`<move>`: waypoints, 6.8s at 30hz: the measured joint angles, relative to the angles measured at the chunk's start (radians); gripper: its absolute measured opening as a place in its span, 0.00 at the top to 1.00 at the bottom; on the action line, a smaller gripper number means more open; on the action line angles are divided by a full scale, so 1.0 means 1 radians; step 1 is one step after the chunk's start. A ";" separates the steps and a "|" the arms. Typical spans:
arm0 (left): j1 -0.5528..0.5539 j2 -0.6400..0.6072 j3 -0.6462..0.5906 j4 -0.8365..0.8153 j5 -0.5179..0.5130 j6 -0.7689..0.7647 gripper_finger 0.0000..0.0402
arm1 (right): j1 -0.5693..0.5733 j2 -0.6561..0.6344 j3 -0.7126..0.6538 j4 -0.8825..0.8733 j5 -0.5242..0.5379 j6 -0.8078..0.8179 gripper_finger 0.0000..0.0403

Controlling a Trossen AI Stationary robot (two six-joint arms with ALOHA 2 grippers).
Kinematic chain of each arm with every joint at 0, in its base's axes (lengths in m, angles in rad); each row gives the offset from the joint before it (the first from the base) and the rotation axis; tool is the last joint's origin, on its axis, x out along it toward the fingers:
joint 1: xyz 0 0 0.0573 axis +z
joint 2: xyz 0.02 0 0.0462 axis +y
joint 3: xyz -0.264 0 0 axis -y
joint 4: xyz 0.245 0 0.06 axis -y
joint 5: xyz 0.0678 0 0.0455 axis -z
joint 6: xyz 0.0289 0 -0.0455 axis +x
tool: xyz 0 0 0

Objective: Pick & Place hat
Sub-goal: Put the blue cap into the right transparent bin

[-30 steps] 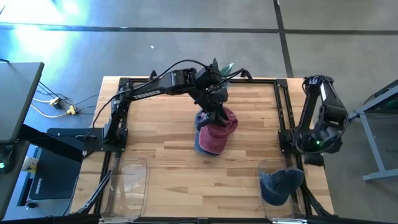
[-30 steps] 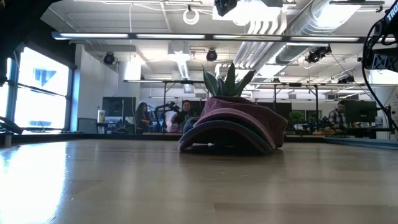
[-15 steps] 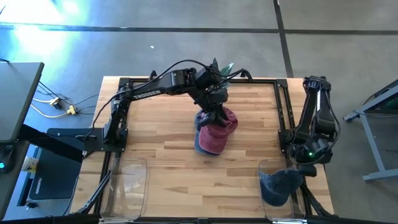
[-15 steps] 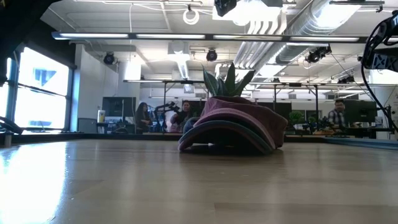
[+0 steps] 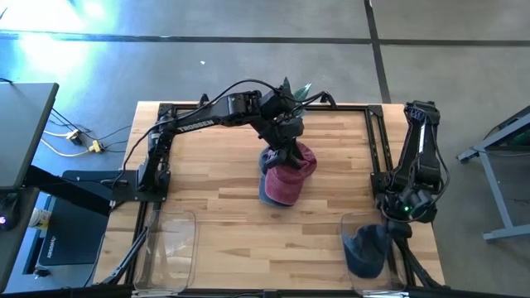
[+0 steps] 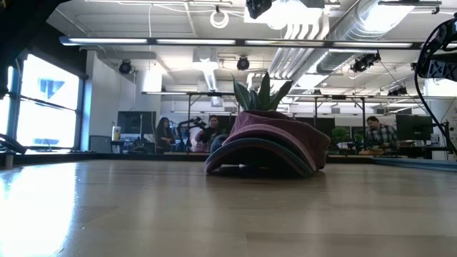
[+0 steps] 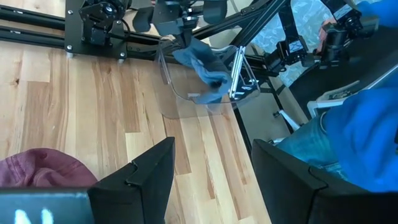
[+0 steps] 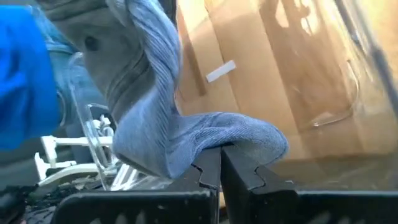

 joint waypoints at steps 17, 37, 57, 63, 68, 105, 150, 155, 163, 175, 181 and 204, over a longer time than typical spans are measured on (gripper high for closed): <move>0.000 0.000 0.000 0.000 -0.008 -0.007 0.48 | 0.000 0.007 0.221 -0.225 -0.159 0.176 1.00; -0.006 0.000 0.000 -0.157 -0.034 -0.007 0.48 | -0.419 0.552 0.283 0.487 -0.219 -0.503 1.00; -0.091 -0.021 -0.001 -0.249 -0.128 0.124 0.48 | -0.584 0.648 0.283 0.174 -0.109 -0.299 1.00; -0.090 -0.021 -0.001 -0.248 -0.161 0.125 0.48 | -0.596 0.563 0.375 0.022 -0.123 -0.352 1.00; -0.090 -0.035 0.000 -0.241 -0.193 0.124 0.48 | -0.595 0.499 0.490 -0.099 -0.270 -0.441 1.00; -0.090 -0.035 0.001 -0.209 -0.215 0.097 0.48 | -0.620 0.458 0.255 -0.147 -0.312 -0.845 0.58; -0.089 -0.034 0.000 -0.207 -0.208 0.097 0.48 | -0.669 0.456 0.317 -0.329 -0.474 -0.805 0.46; -0.089 -0.034 0.000 -0.199 -0.208 0.097 0.48 | -0.708 0.456 0.273 -0.326 -0.521 -0.801 0.47; -0.089 -0.034 0.000 -0.200 -0.208 0.097 0.48 | -0.783 0.456 0.218 -0.264 -0.577 -0.728 0.47; -0.089 -0.034 0.000 -0.201 -0.198 0.097 0.48 | -0.818 0.456 0.163 -0.221 -0.579 -0.676 0.80; -0.089 -0.034 0.000 -0.202 -0.199 0.097 0.48 | -0.815 0.452 0.202 -0.220 -0.587 -0.710 0.95; -0.089 -0.034 0.000 -0.202 -0.205 0.098 0.48 | -0.642 0.219 0.277 -0.242 -0.451 -0.727 0.72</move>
